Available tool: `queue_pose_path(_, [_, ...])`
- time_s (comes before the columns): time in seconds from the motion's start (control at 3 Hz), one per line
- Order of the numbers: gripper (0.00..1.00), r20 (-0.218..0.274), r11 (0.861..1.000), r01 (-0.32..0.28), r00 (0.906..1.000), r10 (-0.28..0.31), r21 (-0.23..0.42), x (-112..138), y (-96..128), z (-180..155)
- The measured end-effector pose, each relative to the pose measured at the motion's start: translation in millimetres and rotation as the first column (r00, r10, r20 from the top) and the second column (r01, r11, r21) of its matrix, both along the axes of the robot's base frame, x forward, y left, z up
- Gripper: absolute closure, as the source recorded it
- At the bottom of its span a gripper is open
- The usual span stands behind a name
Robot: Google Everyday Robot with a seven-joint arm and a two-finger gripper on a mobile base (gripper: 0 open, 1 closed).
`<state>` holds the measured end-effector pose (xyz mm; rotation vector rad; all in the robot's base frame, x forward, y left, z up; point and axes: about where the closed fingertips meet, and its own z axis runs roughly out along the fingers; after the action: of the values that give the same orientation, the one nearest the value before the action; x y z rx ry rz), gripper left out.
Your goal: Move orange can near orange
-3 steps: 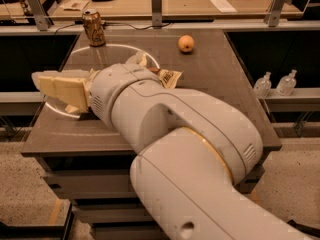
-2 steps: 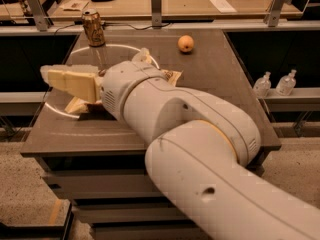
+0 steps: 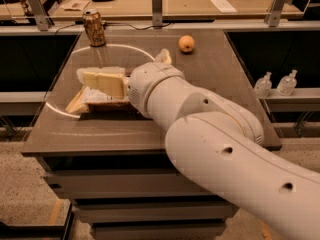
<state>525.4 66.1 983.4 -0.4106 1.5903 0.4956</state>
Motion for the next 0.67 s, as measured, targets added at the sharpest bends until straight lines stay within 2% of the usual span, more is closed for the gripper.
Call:
queue_pose_path(0.33, [0.00,0.030,0.996,0.086,0.9958,-0.087,0.011,39.0,-33.5,-13.2])
queue_pose_path(0.67, [0.00,0.080,0.972,0.217,0.9713,-0.224,0.084,105.0,-61.7,-10.5])
